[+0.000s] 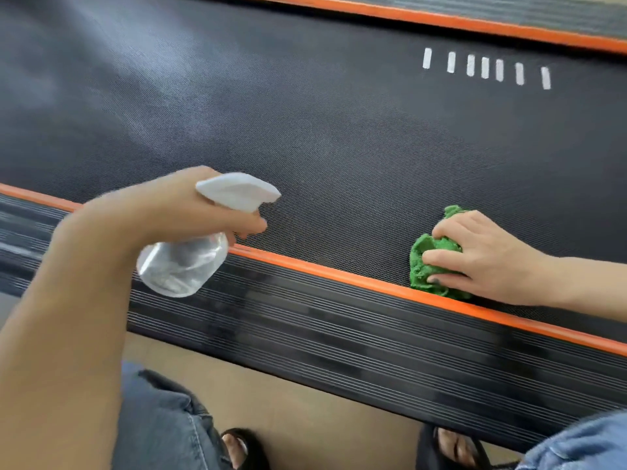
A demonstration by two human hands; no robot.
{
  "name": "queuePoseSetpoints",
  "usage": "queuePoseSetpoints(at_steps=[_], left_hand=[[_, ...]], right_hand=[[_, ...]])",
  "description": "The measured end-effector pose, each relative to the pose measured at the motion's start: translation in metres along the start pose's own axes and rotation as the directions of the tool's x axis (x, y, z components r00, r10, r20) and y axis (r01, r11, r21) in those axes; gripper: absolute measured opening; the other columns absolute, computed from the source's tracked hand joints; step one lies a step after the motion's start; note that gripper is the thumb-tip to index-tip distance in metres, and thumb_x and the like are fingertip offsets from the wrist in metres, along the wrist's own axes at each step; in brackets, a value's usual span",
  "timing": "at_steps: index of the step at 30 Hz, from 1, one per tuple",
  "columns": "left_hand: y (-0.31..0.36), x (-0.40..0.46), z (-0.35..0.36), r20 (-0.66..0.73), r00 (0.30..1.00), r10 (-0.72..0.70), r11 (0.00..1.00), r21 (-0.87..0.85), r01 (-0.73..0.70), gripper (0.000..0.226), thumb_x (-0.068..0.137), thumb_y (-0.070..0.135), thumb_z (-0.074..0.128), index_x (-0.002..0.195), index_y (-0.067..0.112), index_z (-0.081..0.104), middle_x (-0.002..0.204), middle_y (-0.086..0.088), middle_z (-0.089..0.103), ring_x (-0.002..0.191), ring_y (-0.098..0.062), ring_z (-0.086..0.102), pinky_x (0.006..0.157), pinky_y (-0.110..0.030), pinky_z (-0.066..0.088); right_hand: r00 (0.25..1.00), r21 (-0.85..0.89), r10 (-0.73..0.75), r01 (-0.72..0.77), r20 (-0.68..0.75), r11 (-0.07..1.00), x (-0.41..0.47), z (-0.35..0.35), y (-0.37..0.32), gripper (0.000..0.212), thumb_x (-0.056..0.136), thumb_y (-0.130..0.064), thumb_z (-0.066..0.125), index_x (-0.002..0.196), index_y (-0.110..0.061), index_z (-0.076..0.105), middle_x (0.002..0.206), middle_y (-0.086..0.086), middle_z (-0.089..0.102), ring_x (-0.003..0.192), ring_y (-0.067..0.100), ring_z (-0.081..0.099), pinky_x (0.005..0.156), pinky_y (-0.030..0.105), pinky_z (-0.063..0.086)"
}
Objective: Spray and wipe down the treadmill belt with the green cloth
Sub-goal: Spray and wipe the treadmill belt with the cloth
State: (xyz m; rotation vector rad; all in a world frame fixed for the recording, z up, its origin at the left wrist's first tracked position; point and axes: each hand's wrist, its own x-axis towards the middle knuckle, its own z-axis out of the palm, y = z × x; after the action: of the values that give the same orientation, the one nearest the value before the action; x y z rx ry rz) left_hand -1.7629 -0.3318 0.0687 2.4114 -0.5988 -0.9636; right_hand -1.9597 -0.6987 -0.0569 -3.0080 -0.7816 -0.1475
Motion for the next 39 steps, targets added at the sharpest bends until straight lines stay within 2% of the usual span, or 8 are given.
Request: queuePoseSetpoints(at_steps=[7, 10, 14, 19, 25, 29, 33, 39], left_hand=[[-0.035, -0.012, -0.033, -0.191, 0.980, -0.057, 0.988, -0.150, 0.028, 0.026, 0.086, 0.042, 0.081, 0.078, 0.017, 0.081, 0.081, -0.002, 0.080, 0.078, -0.017, 0.070, 0.080, -0.037, 0.050], [-0.036, -0.010, -0.035, -0.176, 0.983, -0.051, 0.982, -0.190, 0.017, 0.025, 0.086, 0.041, 0.082, 0.076, 0.018, 0.081, 0.081, -0.001, 0.081, 0.081, -0.017, 0.072, 0.087, -0.039, 0.052], [-0.030, -0.005, -0.033, -0.094, 0.996, 0.003, 0.963, -0.267, -0.028, 0.020, 0.083, 0.038, 0.087, 0.074, 0.022, 0.078, 0.080, -0.004, 0.079, 0.069, -0.009, 0.067, 0.072, -0.034, 0.049], [-0.033, 0.005, -0.033, 0.035, 0.998, -0.050, 0.956, -0.287, 0.058, 0.028, 0.080, 0.047, 0.086, 0.076, 0.020, 0.078, 0.082, -0.001, 0.078, 0.071, -0.009, 0.062, 0.079, -0.037, 0.048], [-0.039, 0.014, -0.035, 0.093, 0.995, -0.021, 0.948, -0.314, 0.049, 0.032, 0.070, 0.051, 0.089, 0.079, 0.022, 0.079, 0.085, -0.010, 0.076, 0.065, -0.009, 0.057, 0.065, -0.030, 0.045], [-0.040, 0.016, -0.038, 0.068, 0.997, -0.020, 0.971, -0.238, 0.036, 0.053, 0.064, 0.065, 0.074, 0.079, 0.015, 0.078, 0.082, -0.006, 0.077, 0.072, -0.014, 0.065, 0.076, -0.037, 0.050], [-0.042, 0.019, -0.039, 0.020, 1.000, -0.018, 0.968, -0.252, 0.022, 0.053, 0.063, 0.066, 0.075, 0.080, 0.016, 0.078, 0.080, -0.003, 0.076, 0.066, -0.012, 0.061, 0.070, -0.035, 0.048], [-0.048, 0.022, -0.039, -0.051, 0.998, -0.030, 0.974, -0.226, 0.018, 0.052, 0.066, 0.069, 0.081, 0.073, 0.017, 0.078, 0.088, -0.008, 0.078, 0.088, -0.031, 0.072, 0.090, -0.055, 0.058]], right_hand=[[0.965, -0.053, -0.260, 0.257, -0.046, 0.965, 0.133, 0.019, -0.039, 0.033, 0.106, -0.045, 0.045, 0.103, -0.018, 0.065, 0.105, 0.012, 0.057, 0.088, 0.029, 0.052, 0.084, 0.043, 0.045], [0.955, -0.083, -0.281, 0.274, -0.094, 0.958, 0.191, 0.025, -0.046, 0.033, 0.105, -0.045, 0.045, 0.104, -0.017, 0.063, 0.104, 0.013, 0.057, 0.087, 0.030, 0.052, 0.083, 0.043, 0.043], [0.969, -0.079, -0.214, 0.206, -0.120, 0.975, 0.241, 0.034, -0.056, 0.031, 0.103, -0.045, 0.046, 0.109, -0.019, 0.062, 0.102, 0.013, 0.055, 0.088, 0.031, 0.052, 0.082, 0.044, 0.045], [0.975, -0.010, -0.219, 0.219, 0.046, 0.976, 0.210, 0.016, -0.044, 0.033, 0.103, -0.048, 0.043, 0.117, -0.024, 0.060, 0.108, 0.008, 0.051, 0.094, 0.026, 0.047, 0.087, 0.044, 0.043], [0.935, 0.071, -0.284, 0.275, 0.212, 0.959, 0.089, -0.014, 0.002, 0.029, 0.100, -0.048, 0.049, 0.121, -0.030, 0.058, 0.118, 0.010, 0.053, 0.103, 0.030, 0.051, 0.097, 0.049, 0.041], [0.934, -0.009, -0.323, 0.328, 0.153, 0.945, 0.101, 0.005, 0.007, 0.024, 0.102, -0.045, 0.051, 0.118, -0.028, 0.055, 0.114, 0.013, 0.054, 0.097, 0.031, 0.055, 0.090, 0.047, 0.047], [0.922, -0.047, -0.378, 0.383, 0.083, 0.923, 0.131, 0.011, 0.001, 0.024, 0.104, -0.043, 0.049, 0.115, -0.023, 0.056, 0.110, 0.015, 0.056, 0.093, 0.032, 0.057, 0.085, 0.045, 0.049], [0.978, -0.119, -0.181, 0.169, -0.100, 0.978, 0.264, 0.033, -0.032, 0.029, 0.102, -0.044, 0.048, 0.114, -0.020, 0.059, 0.105, 0.014, 0.053, 0.087, 0.028, 0.050, 0.077, 0.043, 0.045]])
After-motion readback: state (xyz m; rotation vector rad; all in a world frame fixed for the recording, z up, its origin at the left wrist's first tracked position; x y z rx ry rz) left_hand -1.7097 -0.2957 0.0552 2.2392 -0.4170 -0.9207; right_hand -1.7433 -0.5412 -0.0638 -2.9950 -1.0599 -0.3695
